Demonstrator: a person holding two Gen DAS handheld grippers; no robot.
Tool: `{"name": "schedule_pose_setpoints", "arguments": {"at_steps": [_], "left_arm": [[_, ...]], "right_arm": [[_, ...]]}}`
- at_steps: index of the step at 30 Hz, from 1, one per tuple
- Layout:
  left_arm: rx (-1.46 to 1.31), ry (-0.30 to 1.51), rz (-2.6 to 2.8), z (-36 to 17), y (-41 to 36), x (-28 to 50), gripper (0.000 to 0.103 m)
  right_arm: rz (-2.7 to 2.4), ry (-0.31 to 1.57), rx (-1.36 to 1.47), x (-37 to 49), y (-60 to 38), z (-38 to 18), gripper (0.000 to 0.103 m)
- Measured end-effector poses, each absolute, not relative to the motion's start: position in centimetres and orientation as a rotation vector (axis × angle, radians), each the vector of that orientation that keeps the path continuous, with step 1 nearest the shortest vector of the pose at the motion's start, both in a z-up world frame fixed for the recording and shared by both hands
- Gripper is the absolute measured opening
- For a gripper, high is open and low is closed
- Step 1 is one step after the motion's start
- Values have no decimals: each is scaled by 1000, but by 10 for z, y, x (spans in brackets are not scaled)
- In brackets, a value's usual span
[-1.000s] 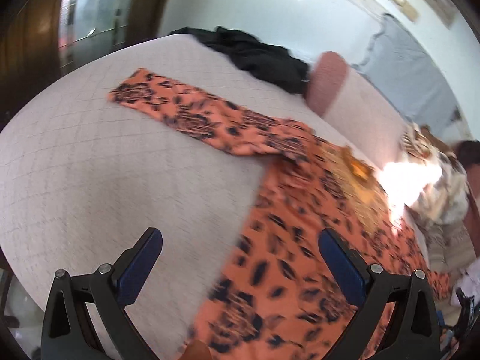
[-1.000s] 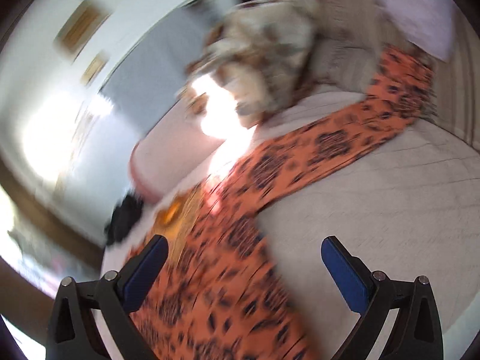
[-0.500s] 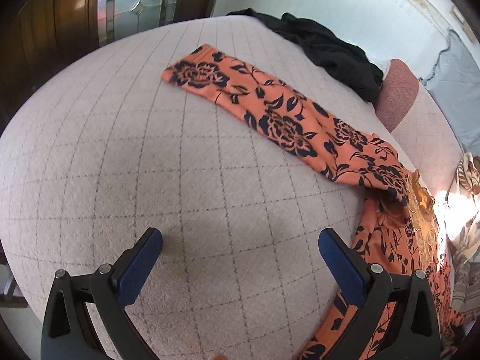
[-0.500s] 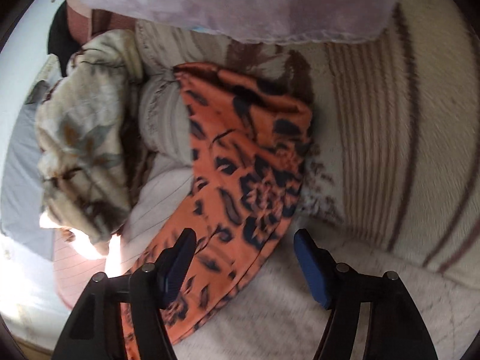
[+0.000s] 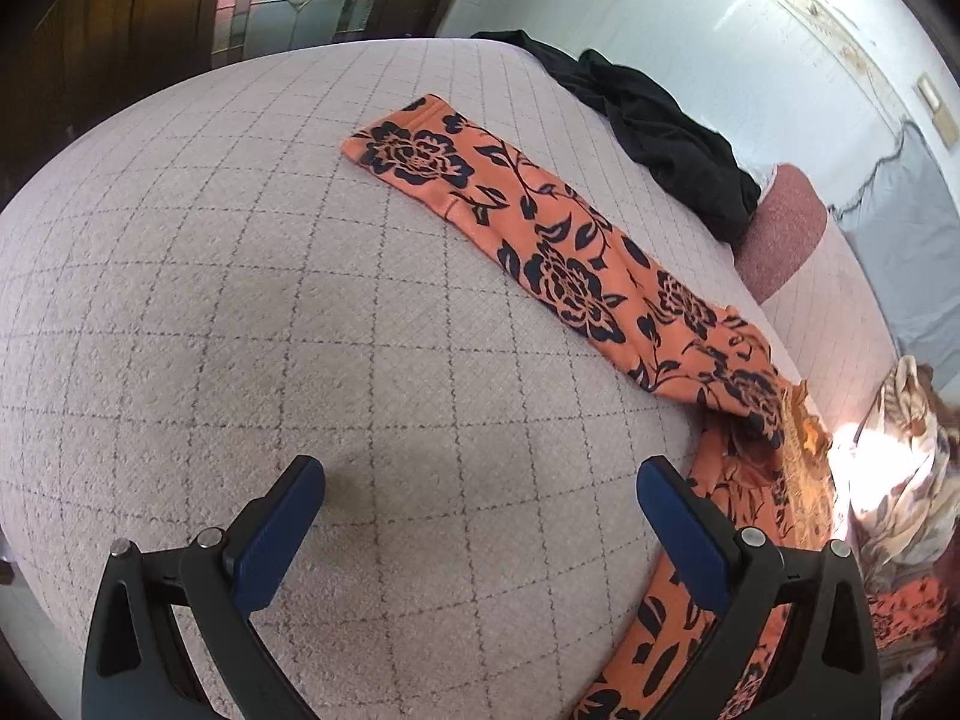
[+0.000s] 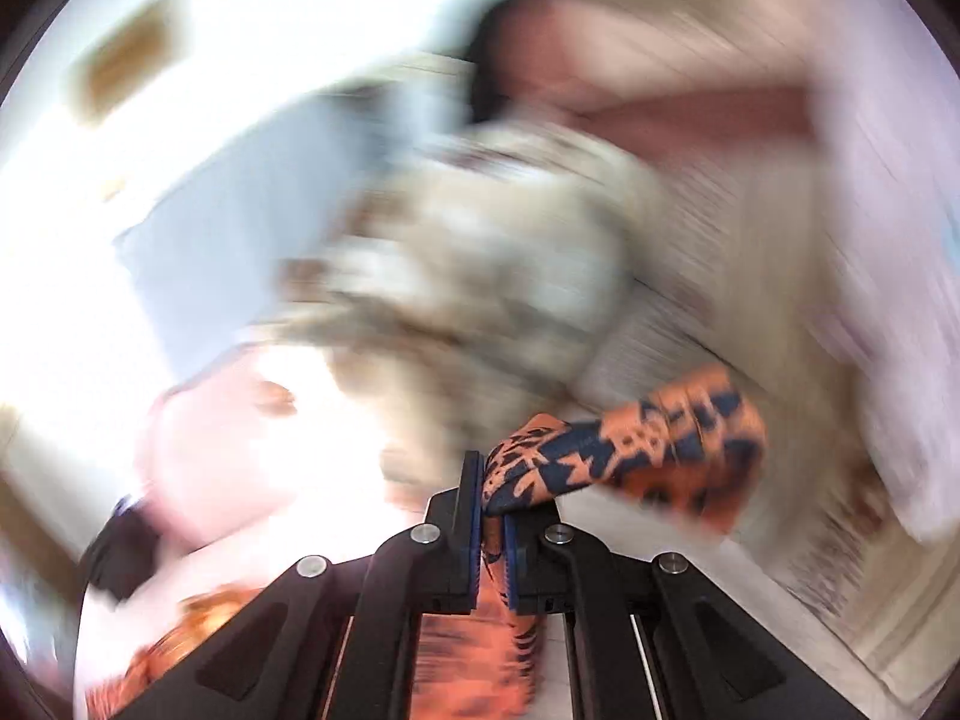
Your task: Fold small clothes
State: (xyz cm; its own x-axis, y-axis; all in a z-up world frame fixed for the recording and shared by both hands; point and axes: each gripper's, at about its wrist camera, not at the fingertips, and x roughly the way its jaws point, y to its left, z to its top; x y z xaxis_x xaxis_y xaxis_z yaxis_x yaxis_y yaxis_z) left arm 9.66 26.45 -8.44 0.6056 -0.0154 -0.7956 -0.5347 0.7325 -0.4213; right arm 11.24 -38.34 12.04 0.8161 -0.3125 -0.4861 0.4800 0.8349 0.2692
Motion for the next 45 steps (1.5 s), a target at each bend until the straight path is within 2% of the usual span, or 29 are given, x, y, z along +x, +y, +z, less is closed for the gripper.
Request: {"name": "schedule_pose_setpoints", "arguments": {"at_steps": [3, 6, 9, 13, 14, 15, 16, 17, 18, 22, 24, 29, 36, 42, 45], "left_arm": [[-756, 855, 332, -82, 273, 89, 103], [-762, 835, 323, -78, 276, 84, 103], [-726, 810, 314, -71, 277, 80, 103], [-686, 815, 284, -68, 276, 80, 103], [-680, 821, 275, -68, 275, 81, 103], [-673, 825, 268, -68, 275, 82, 103], [-661, 826, 263, -67, 273, 82, 103], [-649, 824, 257, -66, 271, 83, 103], [-637, 823, 254, -65, 269, 83, 103], [-625, 814, 232, -61, 261, 85, 103], [-618, 813, 216, -60, 256, 87, 103], [-596, 818, 184, -58, 250, 90, 103], [-653, 795, 171, -56, 261, 87, 103], [-700, 777, 133, -52, 263, 86, 103], [-700, 773, 114, -50, 262, 84, 103]], "right_arm": [[-240, 426, 261, 151, -277, 154, 6], [-81, 458, 170, 179, -175, 145, 6], [13, 542, 186, 206, -97, 98, 6], [112, 717, 230, 249, -27, 4, 8], [132, 789, 225, 261, -16, -20, 16], [153, 854, 220, 267, -8, -42, 35], [167, 910, 220, 274, -2, -62, 70], [175, 942, 231, 269, -1, -74, 82], [189, 951, 248, 266, -2, -81, 88], [218, 896, 361, 258, -25, -63, 88], [178, 867, 470, 256, -53, -51, 92], [119, 917, 634, 271, -80, -71, 92], [102, 860, 945, 272, -103, -70, 92], [-41, 961, 681, 277, -61, -33, 92], [-94, 996, 566, 288, -27, -33, 92]]}}
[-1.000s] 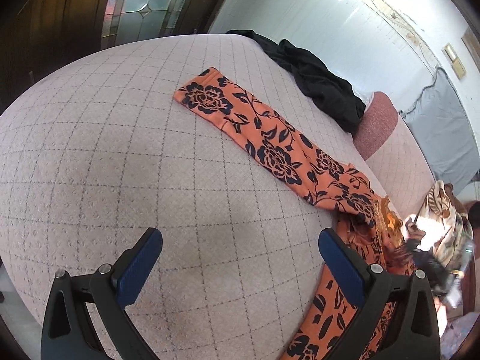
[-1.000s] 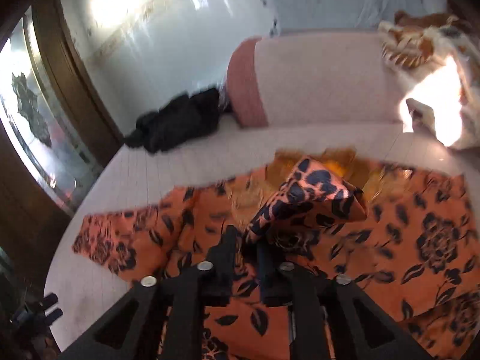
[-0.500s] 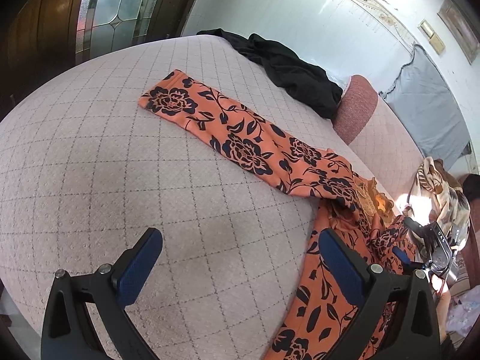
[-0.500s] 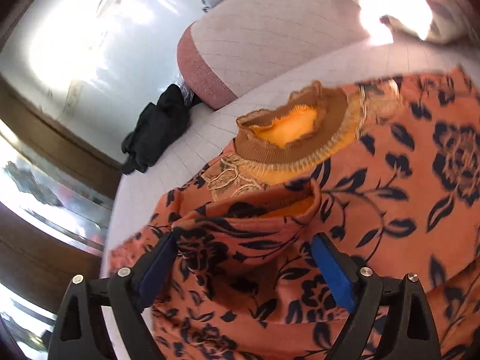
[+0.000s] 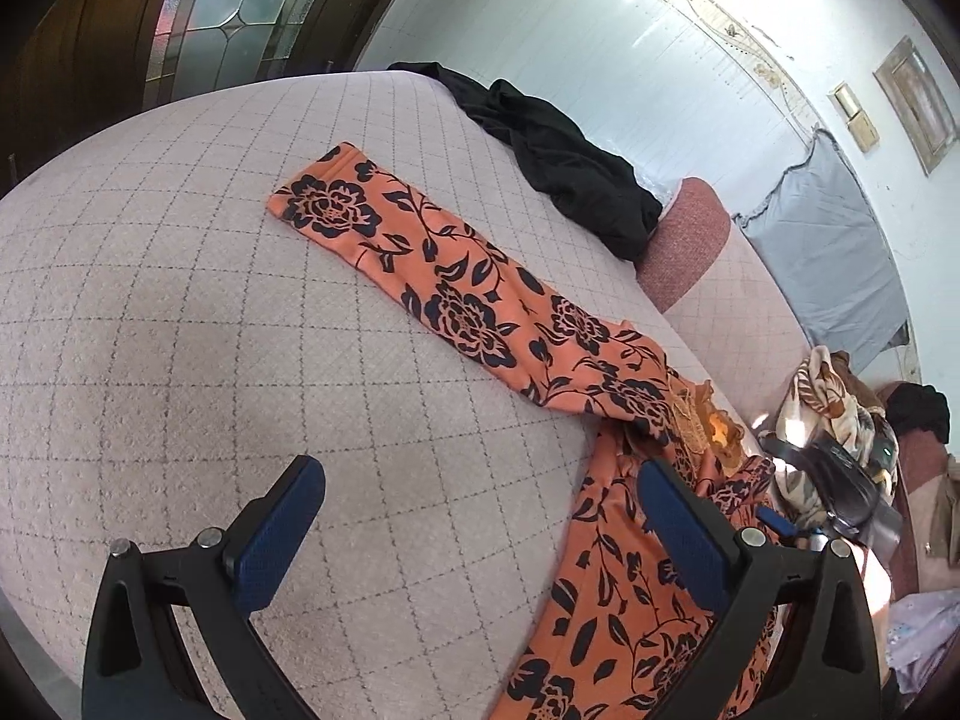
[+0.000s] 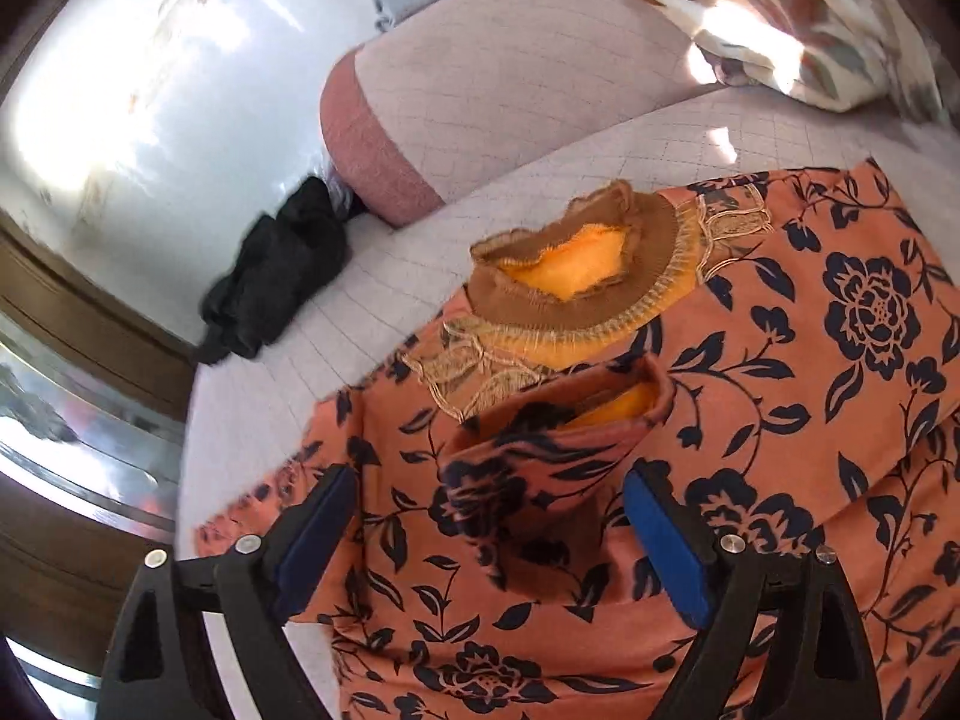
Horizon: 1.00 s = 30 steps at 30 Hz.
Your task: Fold small clothes
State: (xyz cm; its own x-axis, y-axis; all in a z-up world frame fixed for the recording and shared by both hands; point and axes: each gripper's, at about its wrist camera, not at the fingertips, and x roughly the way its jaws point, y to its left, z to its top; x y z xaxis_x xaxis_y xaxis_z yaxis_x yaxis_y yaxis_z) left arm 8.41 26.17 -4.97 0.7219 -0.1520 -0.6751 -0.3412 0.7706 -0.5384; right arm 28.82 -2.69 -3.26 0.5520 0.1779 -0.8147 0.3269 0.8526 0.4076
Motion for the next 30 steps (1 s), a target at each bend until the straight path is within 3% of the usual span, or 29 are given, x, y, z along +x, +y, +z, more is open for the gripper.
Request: {"name": "schedule_pose_setpoints", "arguments": {"at_steps": [3, 5, 6, 10, 12, 14, 15, 16, 20, 24, 28, 30], "left_arm": [[-691, 770, 115, -48, 265, 81, 103], [-713, 759, 124, -48, 272, 77, 103], [-725, 757, 126, -49, 275, 76, 103], [-749, 744, 147, -49, 286, 72, 103], [-753, 744, 155, -50, 287, 73, 103], [-751, 759, 149, -52, 284, 76, 103], [-745, 763, 146, -53, 282, 77, 103], [-729, 768, 144, -53, 279, 78, 103], [-694, 770, 155, -52, 277, 77, 103], [-718, 780, 172, -56, 279, 78, 103], [-682, 791, 162, -56, 269, 84, 103], [-671, 798, 158, -57, 266, 87, 103]], "right_arm": [[-209, 1042, 419, 306, -8, -45, 91], [-241, 1058, 423, 310, -9, -55, 53], [-241, 1072, 431, 309, -14, -56, 8], [-191, 896, 287, 306, 9, -16, 8], [-60, 831, 192, 309, 43, -3, 8], [62, 818, 98, 311, 77, -9, 18], [91, 890, 76, 316, 88, -27, 43], [95, 972, 91, 320, 90, -45, 75], [103, 1021, 231, 302, 70, -76, 76], [102, 963, 364, 296, 38, -63, 77], [85, 919, 420, 305, 19, -57, 89], [52, 1054, 474, 321, 6, -85, 93]]}}
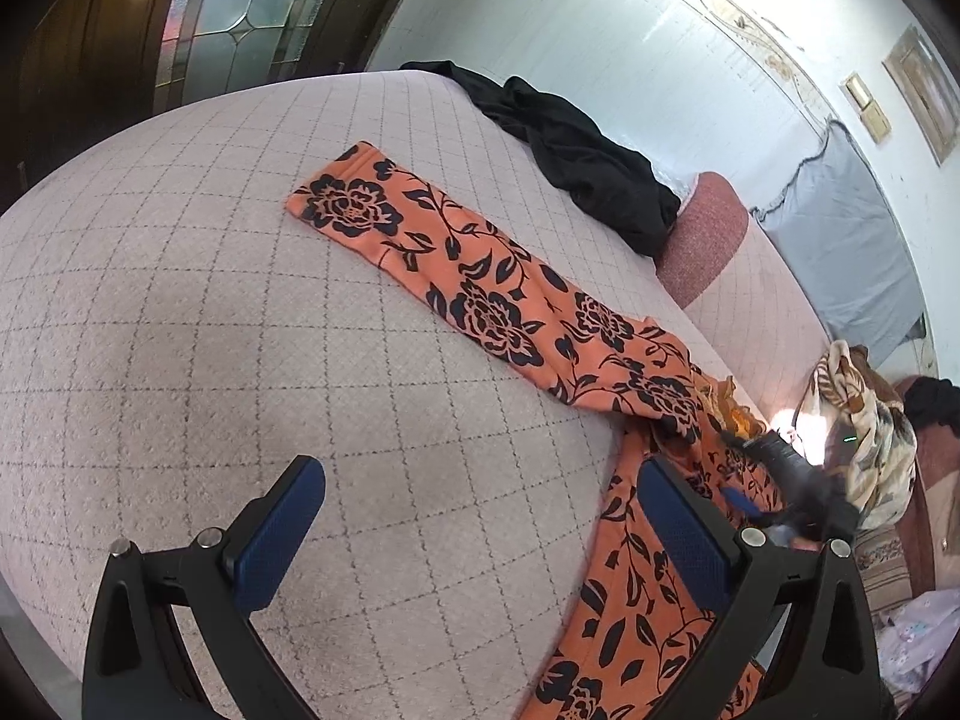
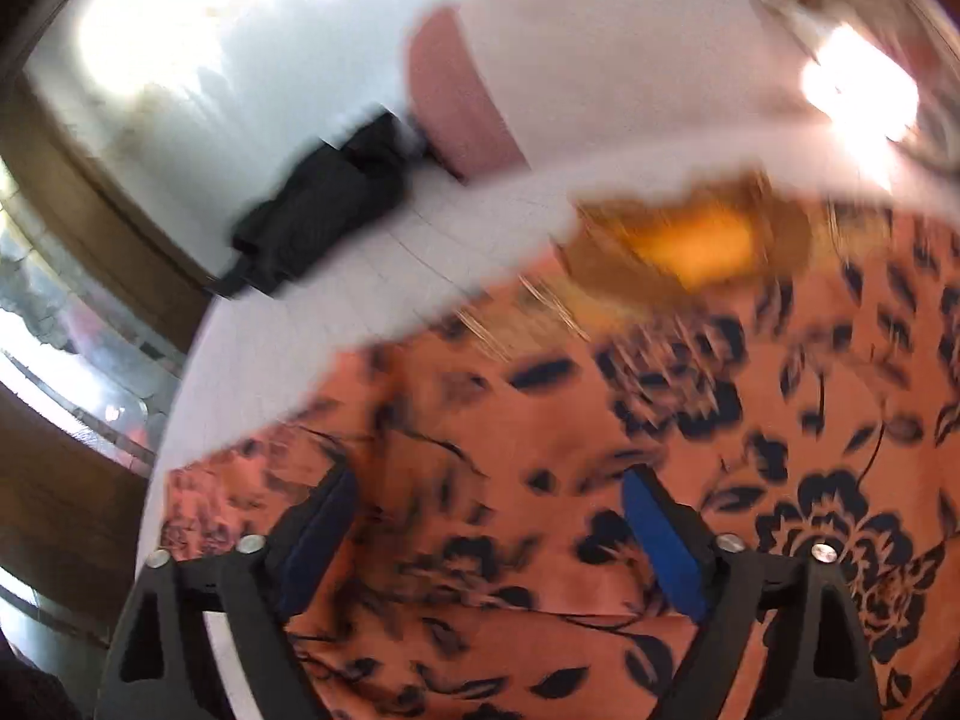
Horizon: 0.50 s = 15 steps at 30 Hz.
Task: Fold small clothes
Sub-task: 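Grasp the cuff of the other sleeve with the left gripper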
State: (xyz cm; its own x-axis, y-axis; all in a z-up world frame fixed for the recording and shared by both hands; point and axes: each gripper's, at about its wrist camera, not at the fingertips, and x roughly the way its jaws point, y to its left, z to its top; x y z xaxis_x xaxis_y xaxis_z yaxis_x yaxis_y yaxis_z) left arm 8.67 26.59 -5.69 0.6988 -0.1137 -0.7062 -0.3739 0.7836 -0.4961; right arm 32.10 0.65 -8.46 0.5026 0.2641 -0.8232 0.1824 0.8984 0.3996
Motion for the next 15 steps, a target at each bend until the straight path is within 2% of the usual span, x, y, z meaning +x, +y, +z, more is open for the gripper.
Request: {"name": "schedule_pose_setpoints", "arguments": {"at_steps": [1, 7, 10, 12, 14, 15], "left_arm": [[-674, 802, 158, -58, 266, 87, 103], [-718, 813, 150, -65, 266, 91, 103], [-746, 825, 136, -69, 267, 90, 103], [-763, 820, 140, -69, 271, 88, 103], [-789, 807, 141, -69, 281, 87, 103], [-817, 801, 136, -68, 287, 88, 103]], "right_arm": [[79, 1082, 513, 322, 0, -95, 93], [72, 889, 504, 286, -40, -42, 92], [-110, 928, 494, 282, -98, -60, 92], [-245, 998, 616, 275, -149, -82, 89], [-165, 868, 842, 249, -188, -76, 90], [-180, 867, 826, 241, -196, -69, 90]]}}
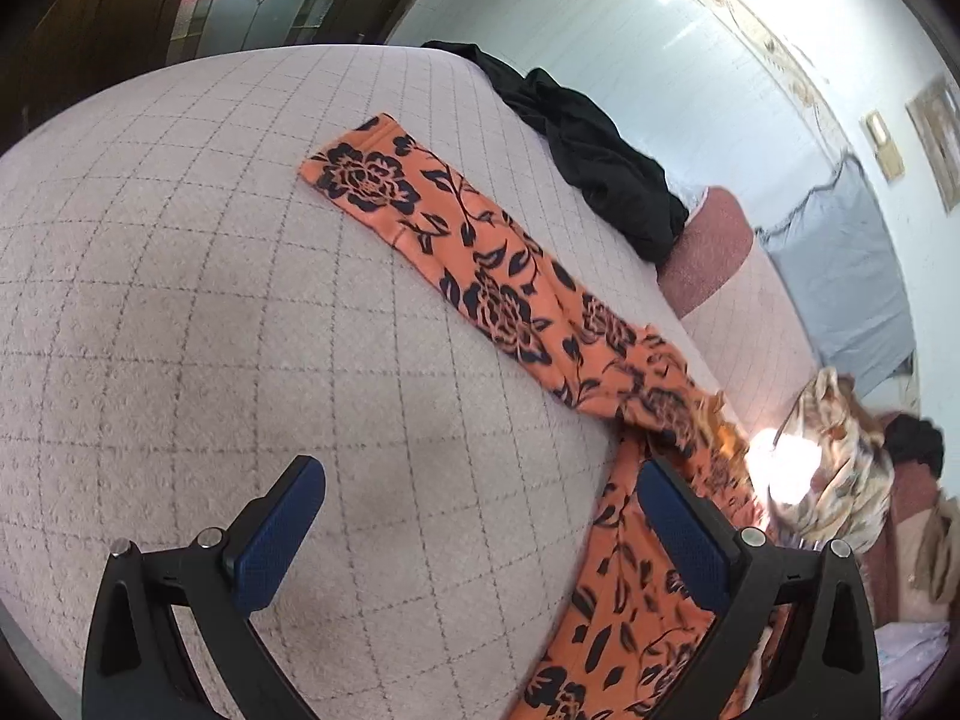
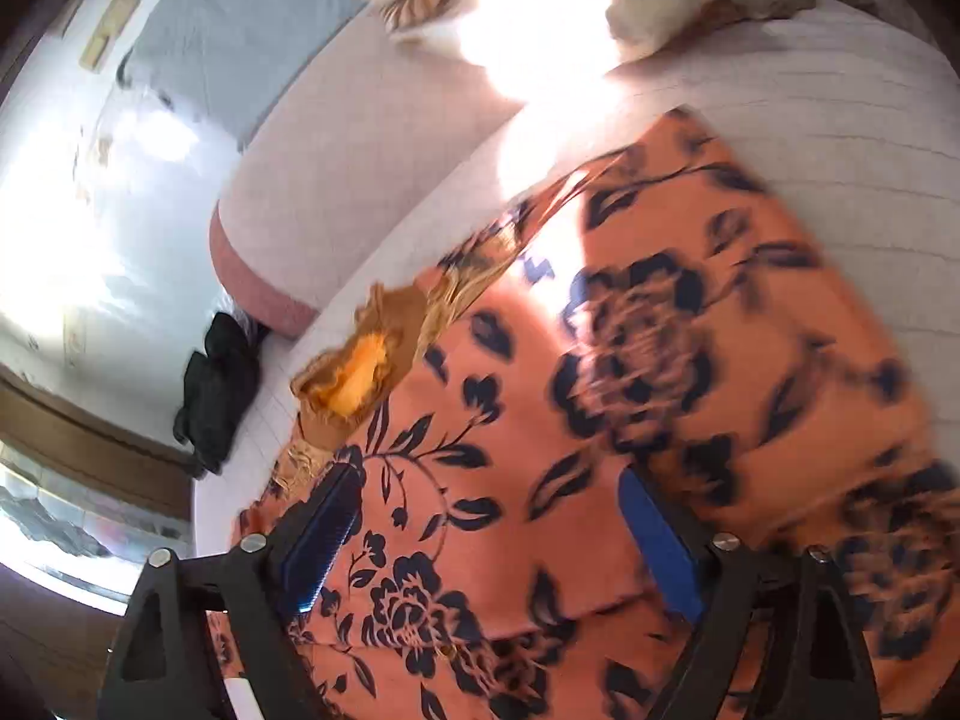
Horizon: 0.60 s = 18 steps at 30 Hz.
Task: Fold small clothes
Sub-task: 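Grasp the cuff of the other sleeve with the left gripper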
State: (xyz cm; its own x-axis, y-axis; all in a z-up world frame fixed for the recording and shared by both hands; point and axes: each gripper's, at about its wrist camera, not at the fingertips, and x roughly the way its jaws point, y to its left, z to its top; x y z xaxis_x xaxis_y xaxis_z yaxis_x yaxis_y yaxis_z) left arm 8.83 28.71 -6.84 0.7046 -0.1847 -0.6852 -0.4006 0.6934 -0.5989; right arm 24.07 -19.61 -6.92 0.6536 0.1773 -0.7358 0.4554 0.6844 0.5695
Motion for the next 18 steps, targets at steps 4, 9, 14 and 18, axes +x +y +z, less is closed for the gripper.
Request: {"name": "schedule_pose_setpoints", "arguments": {"at_steps": [4, 9, 14, 18], "left_arm": [[-895, 752, 83, -58, 322, 117, 103], [-1004, 771, 136, -78, 376, 167, 102], [-1115, 778, 197, -103, 403, 193, 84], [-1070, 778, 241, -102, 403, 202, 80]], "right_arm": [[-122, 833, 772, 198, -210, -48, 90], [-36, 822, 677, 126, -206, -38, 90], [-30, 795, 674, 99, -204, -49, 90], [4, 770, 636, 106, -200, -47, 90]]}}
